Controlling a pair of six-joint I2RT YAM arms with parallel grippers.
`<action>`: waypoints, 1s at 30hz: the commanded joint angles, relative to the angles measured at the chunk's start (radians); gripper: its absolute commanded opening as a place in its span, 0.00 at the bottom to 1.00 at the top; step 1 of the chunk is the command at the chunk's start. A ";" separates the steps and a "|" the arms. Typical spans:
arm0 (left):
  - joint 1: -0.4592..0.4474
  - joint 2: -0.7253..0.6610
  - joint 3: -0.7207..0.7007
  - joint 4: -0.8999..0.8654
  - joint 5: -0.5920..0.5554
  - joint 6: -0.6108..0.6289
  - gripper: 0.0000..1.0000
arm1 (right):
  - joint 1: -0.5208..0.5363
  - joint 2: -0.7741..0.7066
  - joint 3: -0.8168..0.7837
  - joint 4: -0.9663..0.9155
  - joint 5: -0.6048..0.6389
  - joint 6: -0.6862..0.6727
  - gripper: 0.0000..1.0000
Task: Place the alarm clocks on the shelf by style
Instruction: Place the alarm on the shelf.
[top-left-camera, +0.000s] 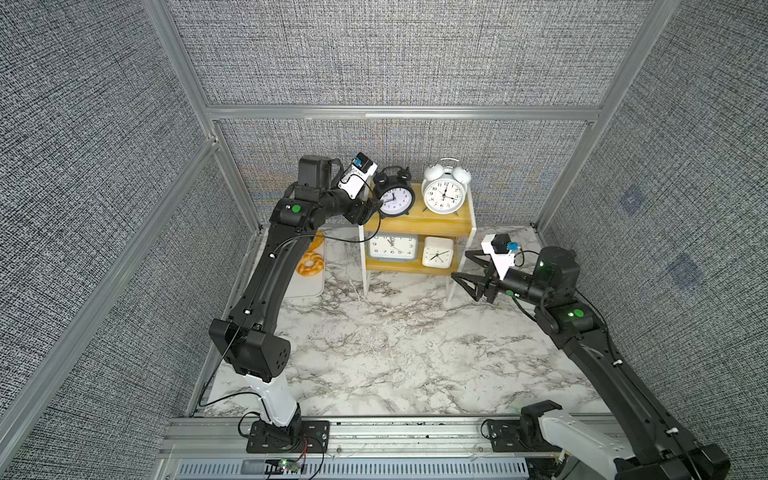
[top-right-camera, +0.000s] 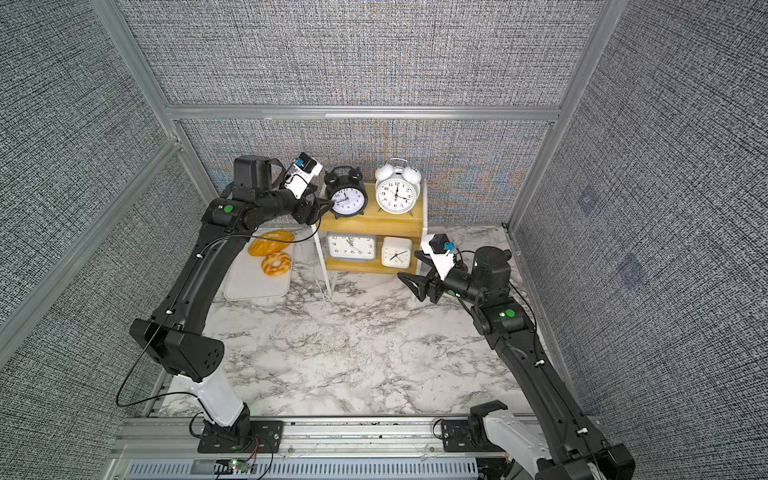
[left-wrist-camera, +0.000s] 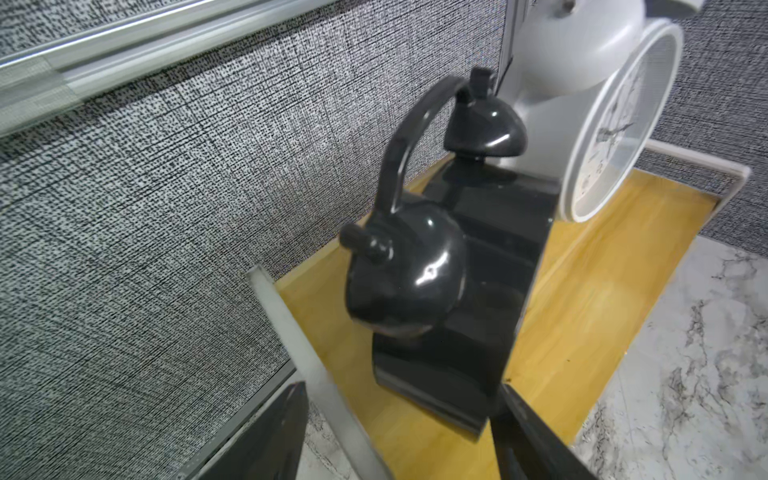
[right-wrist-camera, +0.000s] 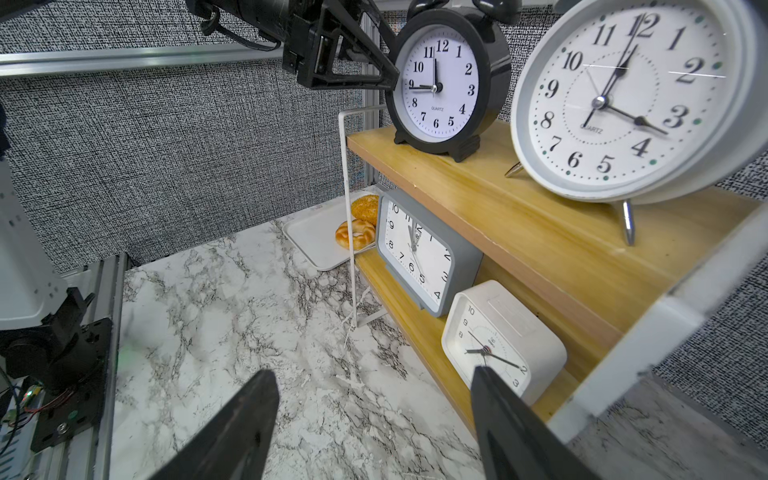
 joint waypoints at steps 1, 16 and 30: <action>0.000 -0.001 -0.002 0.039 -0.039 -0.011 0.73 | -0.002 -0.003 0.003 0.013 -0.001 -0.002 0.77; 0.001 0.002 -0.028 0.090 -0.062 -0.025 0.72 | -0.003 -0.006 0.000 0.004 0.004 -0.004 0.77; 0.000 0.004 -0.034 0.093 -0.049 -0.029 0.73 | -0.003 -0.013 0.000 -0.001 0.011 -0.008 0.78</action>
